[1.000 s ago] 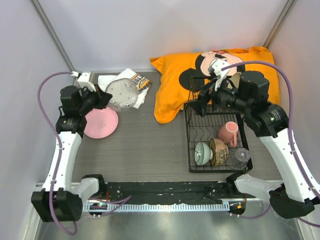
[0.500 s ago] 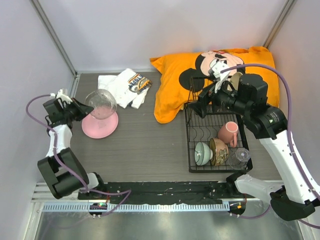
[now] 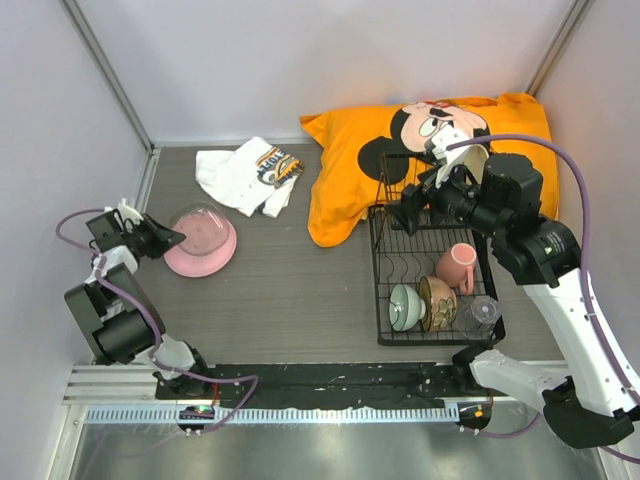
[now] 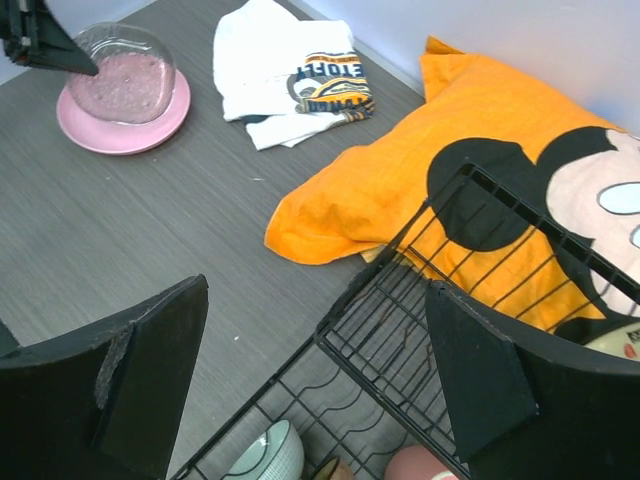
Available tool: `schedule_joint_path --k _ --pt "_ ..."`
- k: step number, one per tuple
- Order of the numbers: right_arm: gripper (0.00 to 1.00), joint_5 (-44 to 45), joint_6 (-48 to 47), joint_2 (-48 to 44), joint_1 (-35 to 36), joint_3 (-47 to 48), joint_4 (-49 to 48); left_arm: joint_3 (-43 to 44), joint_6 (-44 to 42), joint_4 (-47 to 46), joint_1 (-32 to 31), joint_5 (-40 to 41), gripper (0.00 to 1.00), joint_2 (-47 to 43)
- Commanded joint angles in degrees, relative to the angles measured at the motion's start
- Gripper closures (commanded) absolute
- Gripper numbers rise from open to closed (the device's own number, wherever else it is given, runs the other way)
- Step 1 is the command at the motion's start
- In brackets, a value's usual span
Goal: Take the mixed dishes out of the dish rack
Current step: Place the plate at the center of the board.
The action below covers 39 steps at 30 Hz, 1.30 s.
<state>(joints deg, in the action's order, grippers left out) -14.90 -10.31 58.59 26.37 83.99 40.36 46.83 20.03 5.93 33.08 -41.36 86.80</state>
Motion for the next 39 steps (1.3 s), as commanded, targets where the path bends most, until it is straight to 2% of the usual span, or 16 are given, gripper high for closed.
schedule_joint_path --k 1,14,21,23,26,30,33,36,39 --pt "0.06 7.6 -2.1 -1.3 -0.4 0.2 -2.3 0.3 -3.2 0.0 0.4 -0.1 1.00 2.1" --pt "0.09 33.9 -2.7 -0.3 -1.0 -0.4 -5.0 -0.4 -7.7 2.9 2.1 1.0 0.98 5.2" --pt "0.13 45.8 -4.3 0.5 -1.7 -2.5 -7.2 0.2 -8.9 3.9 2.9 0.1 0.67 5.9" --pt "0.14 47.7 -4.4 0.8 -1.8 -2.2 -7.2 0.5 -9.0 3.9 3.0 -0.2 0.63 6.3" --pt "0.16 51.4 -4.7 2.1 -2.1 -1.3 -7.1 0.7 -9.0 3.7 3.0 -0.6 0.47 7.1" --pt "0.16 54.7 -5.7 3.3 -2.4 -1.4 -7.0 1.1 -9.1 3.6 3.0 -0.5 0.20 7.6" --pt "0.17 56.0 -6.0 3.7 -2.6 -1.9 -7.1 1.4 -9.0 3.6 3.0 -0.2 0.08 7.5" --pt "0.18 56.8 -6.2 4.3 -3.1 -2.5 -7.2 1.9 -9.2 3.9 3.0 -0.4 0.00 6.9" --pt "0.18 56.7 -6.2 4.8 -3.7 -3.4 -7.7 2.4 -9.4 4.6 3.0 -0.9 0.00 6.1"
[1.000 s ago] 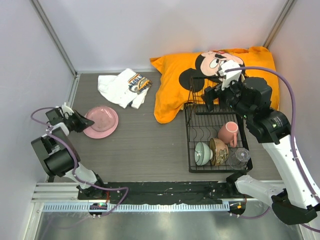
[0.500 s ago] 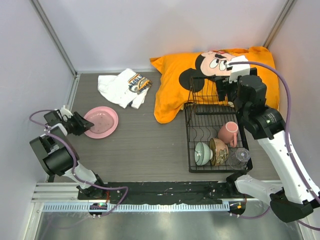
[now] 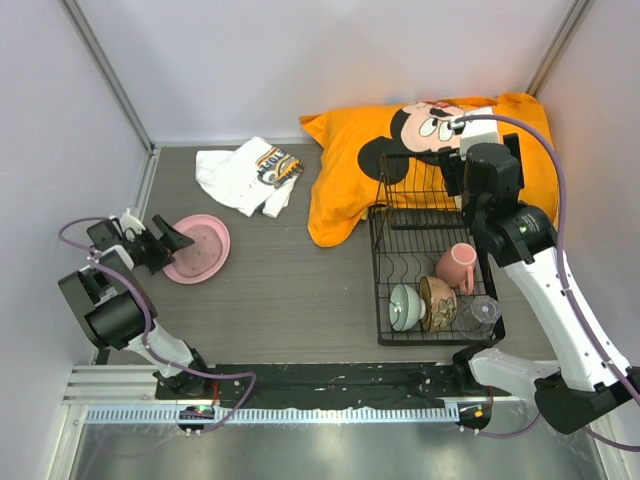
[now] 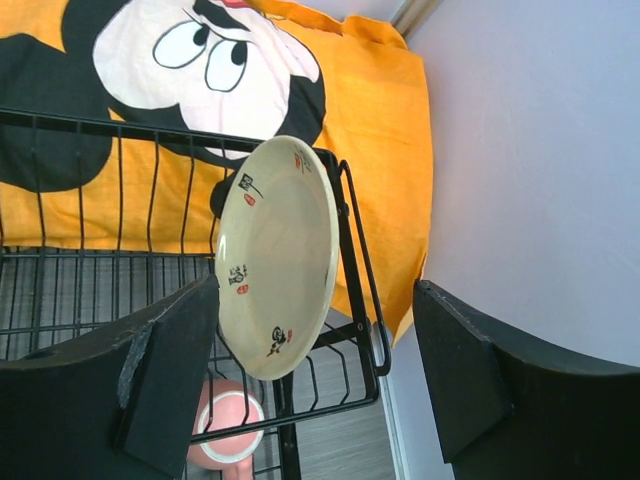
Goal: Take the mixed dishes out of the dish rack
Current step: Place the plate at the center of the board, then pick up the plate from the dish rack.
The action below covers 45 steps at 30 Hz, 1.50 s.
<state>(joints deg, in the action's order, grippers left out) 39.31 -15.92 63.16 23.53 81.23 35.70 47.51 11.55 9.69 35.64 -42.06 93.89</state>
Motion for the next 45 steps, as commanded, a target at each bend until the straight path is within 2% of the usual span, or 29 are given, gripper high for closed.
schedule_joint_path --k 1,12,25,33,36,40,43,45 --pt "0.19 2.3 -0.6 0.3 -1.0 -1.1 -3.4 1.9 -0.8 1.1 0.4 -0.3 0.00 -1.4" --pt "0.21 0.1 0.0 1.4 -3.0 -2.9 -4.5 4.0 1.4 2.0 0.4 -2.7 0.00 -3.4" --pt "0.27 -5.4 0.3 2.9 -8.6 -6.2 -6.6 6.8 3.3 3.0 0.3 -5.8 0.00 -7.1" --pt "0.42 -7.3 0.5 4.5 -10.2 -7.7 -8.4 9.3 2.4 3.8 -0.5 -6.4 0.00 -12.7" --pt "0.49 -7.8 0.5 5.2 -10.5 -7.4 -8.8 10.1 0.6 4.8 -2.0 -4.7 0.00 -15.8" --pt "0.63 -8.1 0.5 5.7 -10.8 -7.0 -8.8 10.4 -1.4 5.4 -5.3 -2.2 0.00 -20.2" --pt "0.70 -7.8 0.4 5.8 -10.8 -6.4 -8.8 10.5 -2.2 5.9 -7.9 0.0 0.00 -22.6" --pt "0.71 -6.9 0.1 6.1 -10.8 -5.8 -8.8 10.6 -2.3 6.3 -9.3 0.9 0.00 -23.7"
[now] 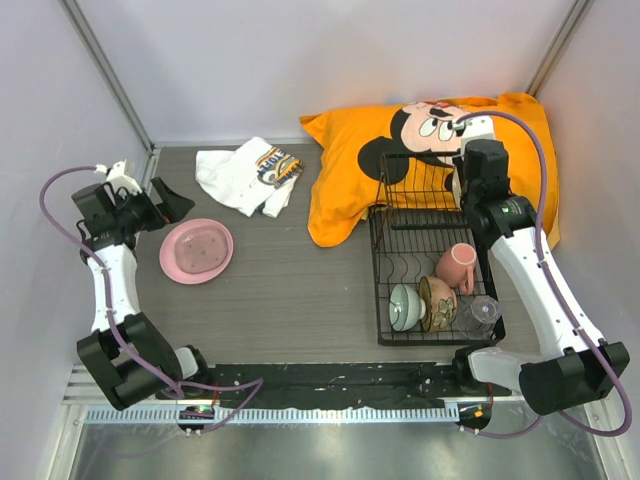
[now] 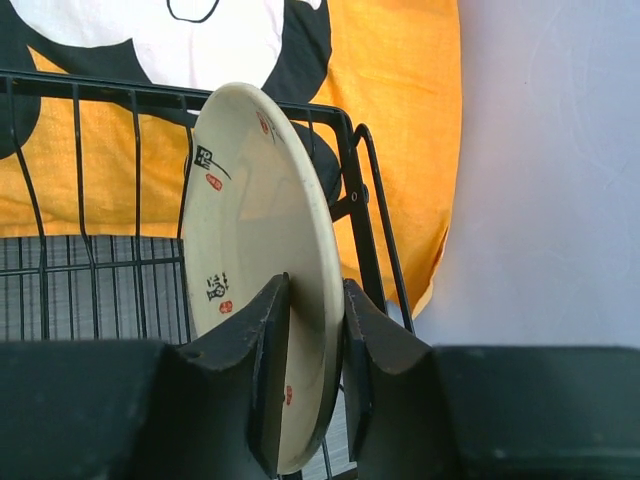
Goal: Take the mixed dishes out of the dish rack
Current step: Pick up the plate from the dish rack.
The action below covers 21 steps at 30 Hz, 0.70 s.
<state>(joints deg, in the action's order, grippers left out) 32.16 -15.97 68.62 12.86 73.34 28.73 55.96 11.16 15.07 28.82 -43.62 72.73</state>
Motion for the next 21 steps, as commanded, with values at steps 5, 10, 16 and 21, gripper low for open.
schedule_joint_path --k 5,10,16,21 --pt "0.79 1.4 -0.4 0.7 -0.2 3.7 -1.8 1.7 -1.9 1.1 -4.6 4.2 0.00 -3.0" --pt "0.89 1.9 -0.6 1.1 -0.1 6.8 -0.4 1.3 -1.8 1.2 -6.0 5.0 0.00 -3.0" --pt "0.99 1.3 0.1 1.9 -0.1 11.1 1.5 0.6 -1.5 0.7 -7.1 5.6 0.00 -3.1" --pt "0.99 -0.2 0.8 2.8 -0.1 17.4 4.8 0.8 -1.1 0.0 -8.3 5.9 0.00 -3.8"
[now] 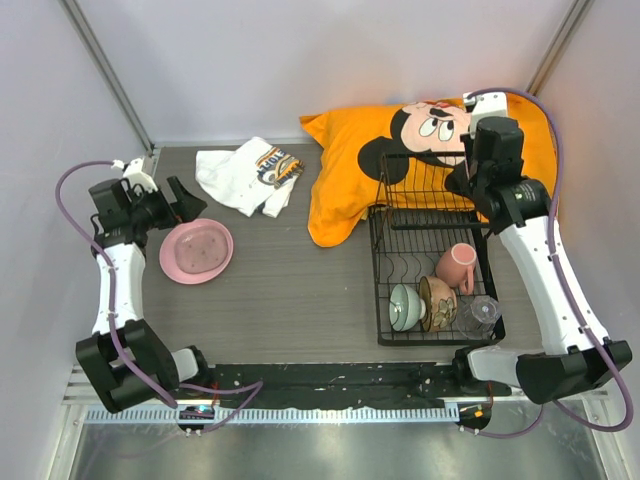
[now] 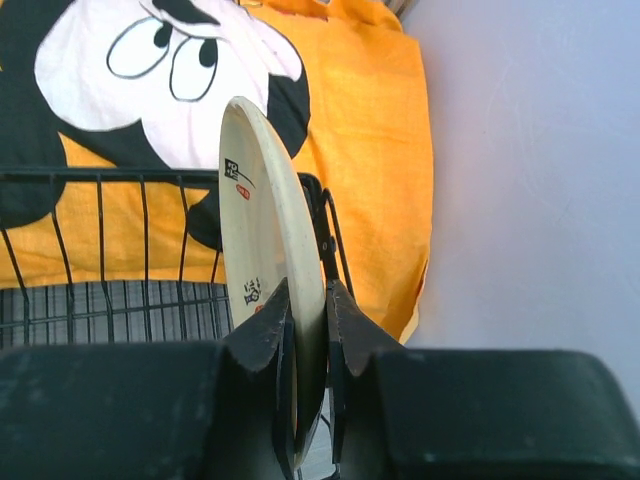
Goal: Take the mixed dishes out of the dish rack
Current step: Pick up the plate from the dish rack.
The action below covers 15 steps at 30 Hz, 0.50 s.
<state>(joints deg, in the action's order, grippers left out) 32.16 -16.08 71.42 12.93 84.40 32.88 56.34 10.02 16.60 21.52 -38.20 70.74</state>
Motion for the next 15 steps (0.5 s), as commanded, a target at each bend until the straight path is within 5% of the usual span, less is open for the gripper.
schedule_joint_path --k 1,5,15 --pt "0.99 -0.8 1.4 0.4 -0.2 8.7 1.4 0.6 0.0 -1.7 -1.4 0.1 0.00 -2.2" --pt "0.99 -9.2 2.8 0.3 -0.2 13.4 6.3 2.0 -1.1 -1.7 -4.5 -10.5 0.00 -3.1" --pt "0.99 -37.1 3.2 -2.7 -0.1 17.4 14.4 8.8 -4.0 0.6 -16.9 -14.4 0.00 -10.5"
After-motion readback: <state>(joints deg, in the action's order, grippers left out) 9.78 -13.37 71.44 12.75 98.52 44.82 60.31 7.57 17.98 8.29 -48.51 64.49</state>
